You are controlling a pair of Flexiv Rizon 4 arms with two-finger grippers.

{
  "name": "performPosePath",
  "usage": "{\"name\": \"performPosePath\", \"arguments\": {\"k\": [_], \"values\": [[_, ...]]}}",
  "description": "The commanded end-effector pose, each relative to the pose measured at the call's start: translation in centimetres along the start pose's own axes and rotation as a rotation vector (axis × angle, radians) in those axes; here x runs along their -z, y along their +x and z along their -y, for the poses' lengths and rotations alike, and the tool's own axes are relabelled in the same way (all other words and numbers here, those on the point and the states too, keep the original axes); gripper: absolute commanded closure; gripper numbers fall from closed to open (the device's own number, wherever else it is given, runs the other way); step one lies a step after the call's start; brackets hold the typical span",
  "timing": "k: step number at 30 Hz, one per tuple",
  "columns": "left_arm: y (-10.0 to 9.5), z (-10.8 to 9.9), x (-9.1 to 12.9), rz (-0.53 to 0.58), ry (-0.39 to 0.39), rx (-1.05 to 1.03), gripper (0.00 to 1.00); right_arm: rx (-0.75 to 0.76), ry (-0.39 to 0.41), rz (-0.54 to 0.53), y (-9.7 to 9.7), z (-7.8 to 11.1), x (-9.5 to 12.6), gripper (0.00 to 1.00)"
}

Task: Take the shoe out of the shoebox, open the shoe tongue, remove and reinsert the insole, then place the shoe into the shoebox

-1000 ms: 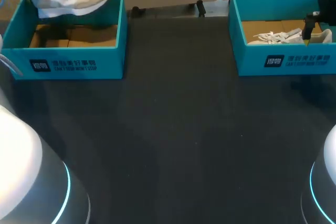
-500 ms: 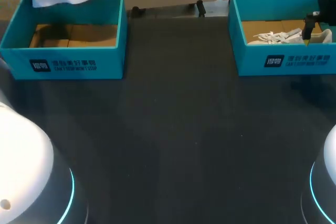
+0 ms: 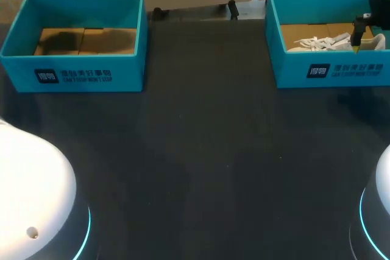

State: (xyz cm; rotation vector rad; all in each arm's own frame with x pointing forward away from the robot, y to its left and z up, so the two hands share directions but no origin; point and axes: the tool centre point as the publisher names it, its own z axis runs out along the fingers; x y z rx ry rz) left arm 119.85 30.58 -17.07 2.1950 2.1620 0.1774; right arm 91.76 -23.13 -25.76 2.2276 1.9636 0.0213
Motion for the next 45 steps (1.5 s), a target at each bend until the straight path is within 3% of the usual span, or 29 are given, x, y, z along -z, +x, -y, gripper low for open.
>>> {"name": "performPosePath", "arguments": {"k": [1, 9, 25, 41, 45], "values": [[-1.0, 4.1, 1.9, -0.028, -0.078, 0.000, 1.00, -0.001, -0.002, -0.001, 0.0, 0.1, 0.0, 0.00], [-2.3, 8.5, 4.0, -0.041, -0.105, -0.020, 1.00, -0.001, -0.002, -0.001, 0.0, 0.1, 0.0, 0.00], [-4.3, 14.6, 6.2, -0.083, -0.103, -0.022, 1.00, -0.001, -0.002, -0.001, 0.0, 0.1, 0.0, 0.00], [-4.4, 14.8, 6.1, -0.083, -0.102, -0.024, 1.00, -0.001, -0.002, -0.001, 0.0, 0.1, 0.0, 0.00], [-5.8, 17.9, 6.1, -0.122, -0.145, -0.018, 1.00, -0.001, -0.002, -0.001, 0.0, 0.1, 0.0, 0.00]]}}
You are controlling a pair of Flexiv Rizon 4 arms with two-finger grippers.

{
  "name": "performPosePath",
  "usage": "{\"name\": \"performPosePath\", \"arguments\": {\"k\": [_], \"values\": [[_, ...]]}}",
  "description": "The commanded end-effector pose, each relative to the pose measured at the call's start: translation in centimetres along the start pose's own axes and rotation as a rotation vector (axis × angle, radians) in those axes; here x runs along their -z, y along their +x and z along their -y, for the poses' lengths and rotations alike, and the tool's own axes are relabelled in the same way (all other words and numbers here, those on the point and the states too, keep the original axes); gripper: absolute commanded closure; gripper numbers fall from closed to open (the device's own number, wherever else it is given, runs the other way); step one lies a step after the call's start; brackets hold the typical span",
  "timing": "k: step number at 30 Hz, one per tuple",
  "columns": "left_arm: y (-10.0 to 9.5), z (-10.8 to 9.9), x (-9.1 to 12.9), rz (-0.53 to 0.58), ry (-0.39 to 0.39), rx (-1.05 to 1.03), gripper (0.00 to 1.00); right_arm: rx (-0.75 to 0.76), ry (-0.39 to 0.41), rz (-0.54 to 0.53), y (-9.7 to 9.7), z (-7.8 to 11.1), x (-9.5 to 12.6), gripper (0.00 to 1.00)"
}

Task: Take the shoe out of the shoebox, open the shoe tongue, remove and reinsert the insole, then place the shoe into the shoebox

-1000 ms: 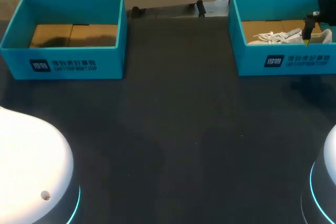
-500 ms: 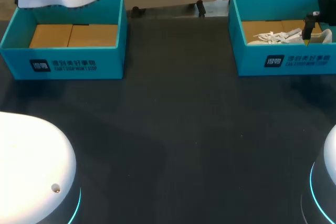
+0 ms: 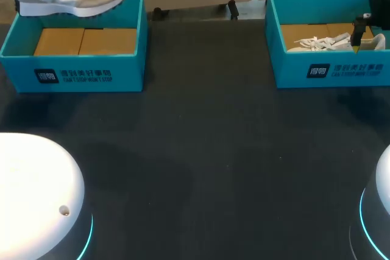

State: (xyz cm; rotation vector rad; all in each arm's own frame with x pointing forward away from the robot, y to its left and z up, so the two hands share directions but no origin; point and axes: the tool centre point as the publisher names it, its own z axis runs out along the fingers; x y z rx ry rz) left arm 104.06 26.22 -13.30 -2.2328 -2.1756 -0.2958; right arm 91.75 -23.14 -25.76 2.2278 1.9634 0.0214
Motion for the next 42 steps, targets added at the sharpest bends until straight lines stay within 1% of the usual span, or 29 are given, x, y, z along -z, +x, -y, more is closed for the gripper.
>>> {"name": "performPosePath", "arguments": {"k": [1, 3, 5, 6, 8, 10, 13, 14, 15, 17, 20, 22, 26, 27, 29, 42], "values": [[-1.9, 3.5, 0.4, -0.027, -0.144, 0.000, 1.00, -0.001, -0.002, -0.001, 0.0, 0.1, 0.0, 0.00], [-2.8, 5.4, 0.7, -0.015, -0.135, -0.015, 1.00, -0.001, -0.002, -0.001, 0.0, 0.1, 0.0, 0.00], [-3.5, 6.5, 0.8, -0.012, -0.143, -0.029, 1.00, -0.001, -0.002, -0.001, 0.0, 0.1, 0.0, 0.00], [-3.9, 7.2, 0.9, 0.000, -0.131, -0.042, 1.00, -0.001, -0.002, -0.001, 0.0, 0.1, 0.0, 0.00], [-4.8, 8.6, 0.9, 0.015, -0.130, -0.063, 1.00, -0.001, -0.002, -0.001, 0.0, 0.1, 0.0, 0.00], [-5.6, 10.0, 0.8, 0.036, -0.107, -0.096, 1.00, -0.001, -0.002, -0.001, 0.0, 0.1, 0.0, 0.00], [-7.2, 12.1, 0.6, 0.028, -0.101, -0.129, 1.00, -0.001, -0.002, -0.001, 0.0, 0.1, 0.0, 0.00], [-7.7, 12.7, 0.7, 0.012, -0.119, -0.134, 1.00, -0.001, -0.002, -0.001, 0.0, 0.1, 0.0, 0.00], [-8.1, 13.2, 0.9, 0.026, -0.105, -0.150, 1.00, -0.001, -0.002, -0.001, 0.0, 0.1, 0.0, 0.00], [-8.9, 14.4, 1.4, 0.021, -0.124, -0.172, 1.00, -0.001, -0.002, -0.001, 0.0, 0.1, 0.0, 0.00], [-10.0, 15.4, 1.7, 0.040, -0.114, -0.184, 1.00, -0.001, -0.002, -0.001, 0.0, 0.1, 0.0, 0.00], [-10.6, 16.5, 1.5, 0.041, -0.112, -0.191, 1.00, -0.001, -0.002, -0.001, 0.0, 0.1, 0.0, 0.00], [-11.4, 17.6, 1.5, 0.038, -0.124, -0.187, 1.00, -0.001, -0.002, -0.001, 0.0, 0.1, 0.0, 0.00], [-11.6, 17.9, 1.6, 0.042, -0.108, -0.182, 1.00, -0.001, -0.002, -0.001, 0.0, 0.1, 0.0, 0.00], [-11.8, 18.3, 1.7, 0.031, -0.116, -0.174, 1.00, -0.001, -0.002, -0.001, 0.0, 0.1, 0.0, 0.00], [-11.8, 18.3, 1.7, 0.031, -0.116, -0.174, 1.00, -0.001, -0.002, -0.001, 0.0, 0.1, 0.0, 0.00]]}}
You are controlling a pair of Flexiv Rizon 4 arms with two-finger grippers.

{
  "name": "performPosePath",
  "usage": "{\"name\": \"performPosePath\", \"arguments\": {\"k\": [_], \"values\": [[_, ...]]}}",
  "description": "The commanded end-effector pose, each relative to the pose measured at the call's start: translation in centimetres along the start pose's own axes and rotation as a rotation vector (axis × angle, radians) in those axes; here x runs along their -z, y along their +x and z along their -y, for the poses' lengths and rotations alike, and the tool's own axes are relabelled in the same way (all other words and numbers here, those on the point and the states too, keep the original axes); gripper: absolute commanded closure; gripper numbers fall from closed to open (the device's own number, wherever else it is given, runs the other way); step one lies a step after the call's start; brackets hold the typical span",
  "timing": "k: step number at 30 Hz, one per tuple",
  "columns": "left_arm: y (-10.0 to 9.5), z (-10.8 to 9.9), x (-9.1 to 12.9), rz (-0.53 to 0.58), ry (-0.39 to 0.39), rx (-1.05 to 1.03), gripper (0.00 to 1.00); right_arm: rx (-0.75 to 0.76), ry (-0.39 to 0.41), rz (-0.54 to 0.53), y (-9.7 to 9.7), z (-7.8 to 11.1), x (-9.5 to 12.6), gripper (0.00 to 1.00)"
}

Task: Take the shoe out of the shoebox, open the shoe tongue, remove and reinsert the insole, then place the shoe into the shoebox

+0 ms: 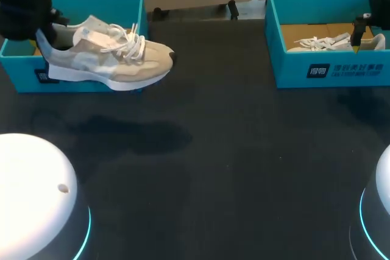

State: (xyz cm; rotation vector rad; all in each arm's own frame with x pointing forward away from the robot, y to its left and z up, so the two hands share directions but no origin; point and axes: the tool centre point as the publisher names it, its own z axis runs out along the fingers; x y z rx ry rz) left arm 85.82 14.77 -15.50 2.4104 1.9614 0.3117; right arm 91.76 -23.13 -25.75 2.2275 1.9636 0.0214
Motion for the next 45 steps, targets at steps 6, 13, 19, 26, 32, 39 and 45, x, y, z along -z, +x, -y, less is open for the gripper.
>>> {"name": "performPosePath", "arguments": {"k": [6, 13, 19, 26, 32, 39, 45], "values": [[-0.1, 0.7, -0.3, -0.032, -0.084, -0.004, 1.00, -0.001, -0.002, -0.001, 0.0, 0.1, 0.0, 0.00], [-3.3, 3.9, -1.6, -0.067, -0.032, 0.028, 1.00, -0.001, -0.002, -0.001, 0.0, 0.1, 0.0, 0.00], [-6.0, 5.4, -2.9, -0.004, 0.078, 0.064, 1.00, -0.001, -0.002, -0.001, 0.0, 0.1, 0.0, 0.00], [-6.0, 5.4, -2.9, -0.004, 0.078, 0.064, 1.00, -0.001, -0.002, -0.001, 0.0, 0.1, 0.0, 0.00], [-6.0, 5.4, -2.9, -0.004, 0.078, 0.064, 1.00, -0.001, -0.002, -0.001, 0.0, 0.1, 0.0, 0.00], [-9.8, 7.6, -4.2, -0.041, 0.077, 0.051, 1.00, -0.001, -0.002, -0.001, 0.0, 0.1, 0.0, 0.00], [-14.6, 10.5, -5.9, -0.012, 0.143, -0.025, 1.00, -0.001, -0.002, -0.001, 0.0, 0.1, 0.0, 0.00]]}}
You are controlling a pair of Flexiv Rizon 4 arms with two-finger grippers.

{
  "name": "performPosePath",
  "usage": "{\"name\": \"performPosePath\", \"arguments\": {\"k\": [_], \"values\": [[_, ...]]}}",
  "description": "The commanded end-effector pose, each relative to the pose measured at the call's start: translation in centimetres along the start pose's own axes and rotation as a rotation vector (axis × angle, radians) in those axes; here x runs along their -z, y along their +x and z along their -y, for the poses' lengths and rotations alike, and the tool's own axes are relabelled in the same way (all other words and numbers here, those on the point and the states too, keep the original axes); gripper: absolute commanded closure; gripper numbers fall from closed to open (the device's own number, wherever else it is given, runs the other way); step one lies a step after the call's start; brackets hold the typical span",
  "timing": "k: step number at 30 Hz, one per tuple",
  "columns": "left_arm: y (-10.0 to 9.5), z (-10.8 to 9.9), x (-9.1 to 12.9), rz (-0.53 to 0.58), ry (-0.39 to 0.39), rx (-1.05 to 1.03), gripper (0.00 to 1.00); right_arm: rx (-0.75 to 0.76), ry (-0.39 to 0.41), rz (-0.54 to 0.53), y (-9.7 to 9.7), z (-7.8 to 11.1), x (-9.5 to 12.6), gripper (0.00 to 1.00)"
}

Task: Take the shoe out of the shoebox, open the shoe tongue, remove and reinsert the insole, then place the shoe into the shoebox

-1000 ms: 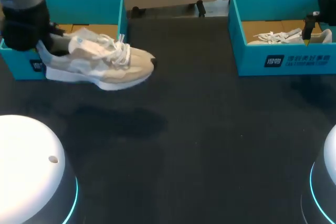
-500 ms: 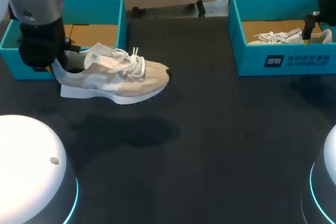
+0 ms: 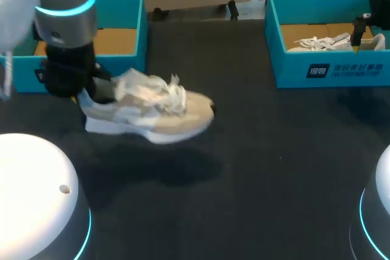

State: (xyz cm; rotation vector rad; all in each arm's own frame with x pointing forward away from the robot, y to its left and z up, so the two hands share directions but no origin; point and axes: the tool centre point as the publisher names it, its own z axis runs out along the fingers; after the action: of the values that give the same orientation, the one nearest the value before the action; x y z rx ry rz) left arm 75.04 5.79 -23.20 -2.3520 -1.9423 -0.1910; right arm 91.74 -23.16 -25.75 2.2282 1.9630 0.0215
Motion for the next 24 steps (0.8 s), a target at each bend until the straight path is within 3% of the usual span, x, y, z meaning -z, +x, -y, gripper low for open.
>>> {"name": "performPosePath", "arguments": {"k": [1, 17, 24], "values": [[-3.5, 1.2, -1.4, -0.010, 0.029, -0.050, 1.00, 0.000, -0.002, -0.001, 0.0, 0.1, 0.0, 0.00], [-4.0, 1.5, -1.6, -0.016, 0.037, -0.062, 1.00, 0.000, -0.002, -0.001, 0.0, 0.1, 0.0, 0.00], [-7.6, 2.9, -5.6, -0.068, 0.026, -0.100, 1.00, 0.000, -0.002, -0.001, 0.0, 0.1, 0.0, 0.00]]}}
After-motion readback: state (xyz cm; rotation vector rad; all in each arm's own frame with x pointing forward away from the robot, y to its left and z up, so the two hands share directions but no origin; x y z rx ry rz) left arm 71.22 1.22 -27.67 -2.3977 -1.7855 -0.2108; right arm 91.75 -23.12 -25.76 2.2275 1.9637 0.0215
